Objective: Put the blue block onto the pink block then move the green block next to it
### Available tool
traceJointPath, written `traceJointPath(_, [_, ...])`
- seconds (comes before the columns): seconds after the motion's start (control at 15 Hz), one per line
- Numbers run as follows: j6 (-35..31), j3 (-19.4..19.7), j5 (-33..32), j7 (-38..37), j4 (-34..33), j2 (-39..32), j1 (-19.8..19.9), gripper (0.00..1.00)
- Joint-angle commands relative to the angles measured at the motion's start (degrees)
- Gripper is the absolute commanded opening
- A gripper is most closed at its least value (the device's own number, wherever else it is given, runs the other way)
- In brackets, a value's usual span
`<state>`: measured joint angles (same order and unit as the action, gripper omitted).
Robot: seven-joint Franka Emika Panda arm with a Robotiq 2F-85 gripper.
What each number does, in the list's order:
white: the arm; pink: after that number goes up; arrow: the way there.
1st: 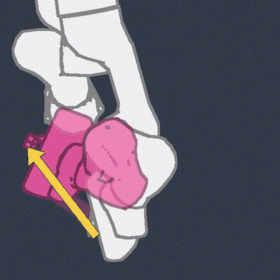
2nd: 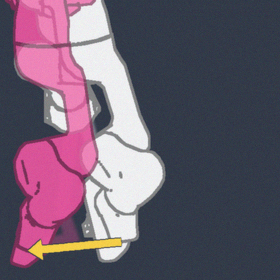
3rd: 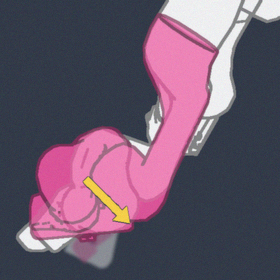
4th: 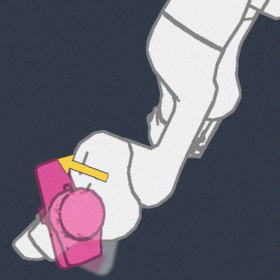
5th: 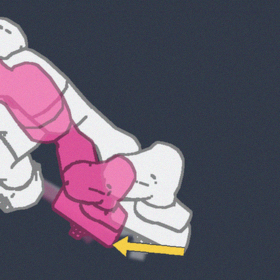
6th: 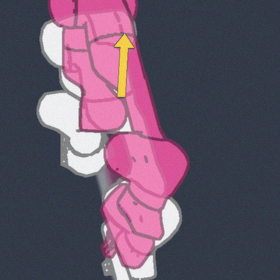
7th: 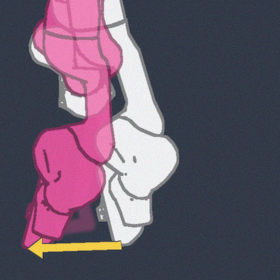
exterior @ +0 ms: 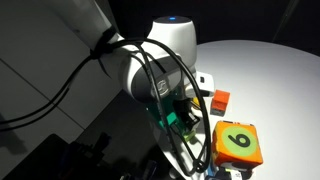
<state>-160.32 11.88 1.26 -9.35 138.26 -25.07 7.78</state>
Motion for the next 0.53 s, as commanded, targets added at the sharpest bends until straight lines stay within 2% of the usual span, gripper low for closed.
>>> traceJointPath(0.0, [1.7, -0.9, 0.6, 1.9, -0.7, 1.7, 0.5, 0.29])
traceJointPath(0.47, [2.4, -2.0, -0.2, 2.4, -2.3, 2.6, -0.7, 0.29])
